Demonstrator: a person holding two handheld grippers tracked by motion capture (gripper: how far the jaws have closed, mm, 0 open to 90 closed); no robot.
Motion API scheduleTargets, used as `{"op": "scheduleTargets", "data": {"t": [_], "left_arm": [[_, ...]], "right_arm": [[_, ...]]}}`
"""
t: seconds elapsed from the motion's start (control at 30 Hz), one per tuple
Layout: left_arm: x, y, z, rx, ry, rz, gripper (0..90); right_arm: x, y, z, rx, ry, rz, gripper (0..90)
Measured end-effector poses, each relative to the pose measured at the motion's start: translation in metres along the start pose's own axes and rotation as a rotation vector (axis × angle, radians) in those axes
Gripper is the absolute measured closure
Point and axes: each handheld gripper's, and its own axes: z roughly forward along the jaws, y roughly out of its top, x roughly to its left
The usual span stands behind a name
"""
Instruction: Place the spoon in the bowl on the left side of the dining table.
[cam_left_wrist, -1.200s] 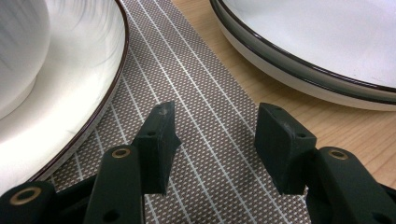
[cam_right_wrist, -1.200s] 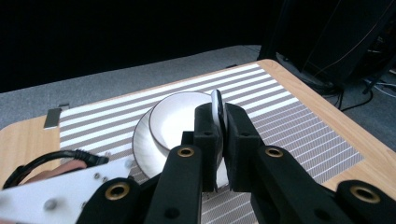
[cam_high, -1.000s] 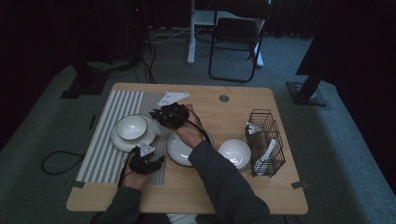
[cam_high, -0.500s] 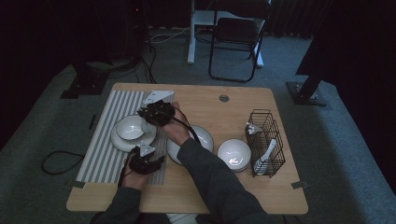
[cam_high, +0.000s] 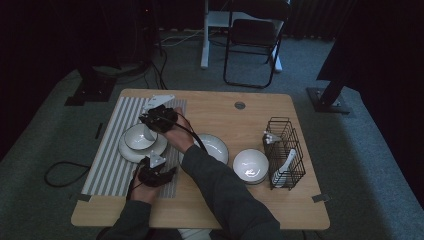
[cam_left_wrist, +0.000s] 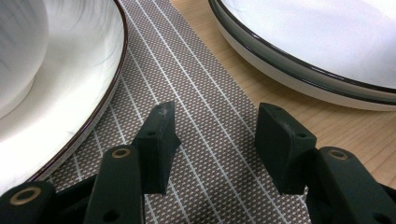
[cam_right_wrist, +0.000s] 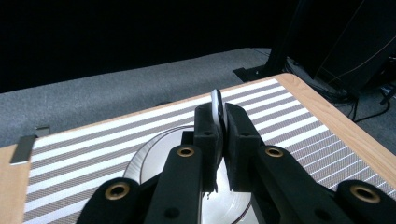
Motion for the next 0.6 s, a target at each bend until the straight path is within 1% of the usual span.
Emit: {"op": "scheduleTargets", "data": {"t": [0.2,0.33,0.43,0.53,0.6], "left_arm": [[0.000,0.000,0.000,0.001,0.001,0.000,49.7],[0.000,0.000,0.000,0.002,0.000,0.000,49.6],[0.000,0.000,0.000,0.002,0.001,0.002,49.7],[0.000,0.000,0.000,0.003,0.001,0.002,49.6],[0.000,0.000,0.000,0.001,0.003,0.001,49.7]], "right_arm": [[-0.002,-0.007,0.005,0.015,0.002,0.014,84.3],[-0.001,-0.012,0.006,0.036,-0.003,0.000,84.0],[0.000,-0.017,0.007,0.059,0.003,-0.010,83.9],[0.002,-0.023,0.007,0.083,0.005,-0.037,83.8],[0.001,-0.026,0.007,0.091,0.008,-0.033,83.7]]}}
